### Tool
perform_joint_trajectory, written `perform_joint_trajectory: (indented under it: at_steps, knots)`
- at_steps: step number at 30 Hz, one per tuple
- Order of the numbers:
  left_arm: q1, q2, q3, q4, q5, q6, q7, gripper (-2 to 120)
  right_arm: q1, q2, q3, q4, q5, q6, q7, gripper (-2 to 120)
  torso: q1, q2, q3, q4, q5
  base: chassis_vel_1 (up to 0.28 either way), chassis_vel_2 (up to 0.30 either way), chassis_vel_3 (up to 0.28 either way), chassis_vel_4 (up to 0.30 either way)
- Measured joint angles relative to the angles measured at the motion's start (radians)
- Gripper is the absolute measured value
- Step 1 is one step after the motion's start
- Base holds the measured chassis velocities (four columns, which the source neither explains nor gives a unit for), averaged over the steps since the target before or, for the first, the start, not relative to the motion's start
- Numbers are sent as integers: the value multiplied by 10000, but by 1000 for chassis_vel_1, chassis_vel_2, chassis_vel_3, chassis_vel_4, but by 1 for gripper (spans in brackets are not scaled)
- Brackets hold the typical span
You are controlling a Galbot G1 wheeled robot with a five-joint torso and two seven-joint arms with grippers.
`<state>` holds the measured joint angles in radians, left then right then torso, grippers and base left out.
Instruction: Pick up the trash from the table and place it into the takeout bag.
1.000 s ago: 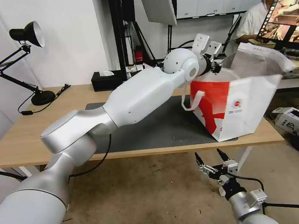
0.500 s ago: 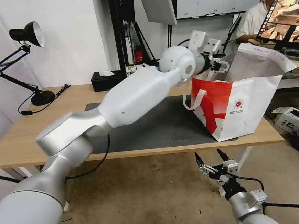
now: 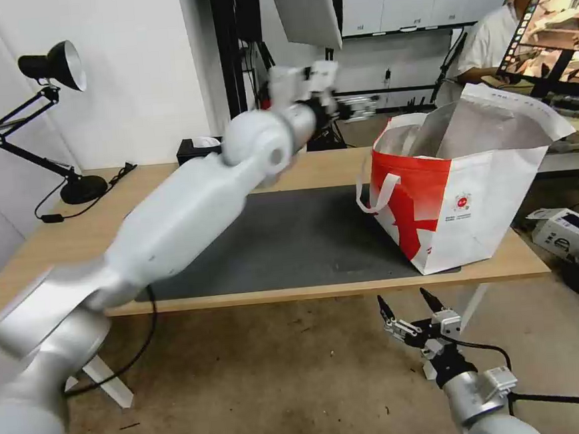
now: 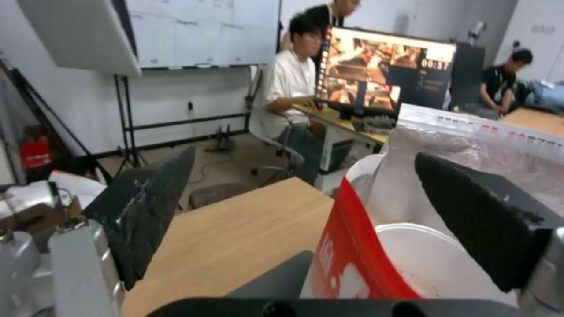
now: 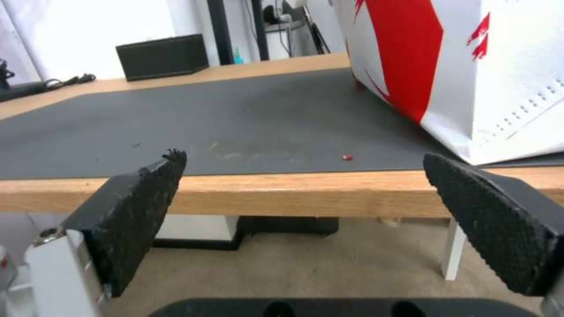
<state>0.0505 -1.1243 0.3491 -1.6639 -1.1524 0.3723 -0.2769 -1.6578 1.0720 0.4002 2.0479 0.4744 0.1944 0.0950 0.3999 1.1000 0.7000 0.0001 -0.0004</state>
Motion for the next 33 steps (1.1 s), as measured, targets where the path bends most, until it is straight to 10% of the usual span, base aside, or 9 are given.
perform_joint_trajectory:
  at_steps: [33]
  knots:
    - [10198,2513,-5903,-4694,5293,-2486,500,100,0,0,0,-1,0,0,0,100,-1,0,0,1,4,0,0,0,0]
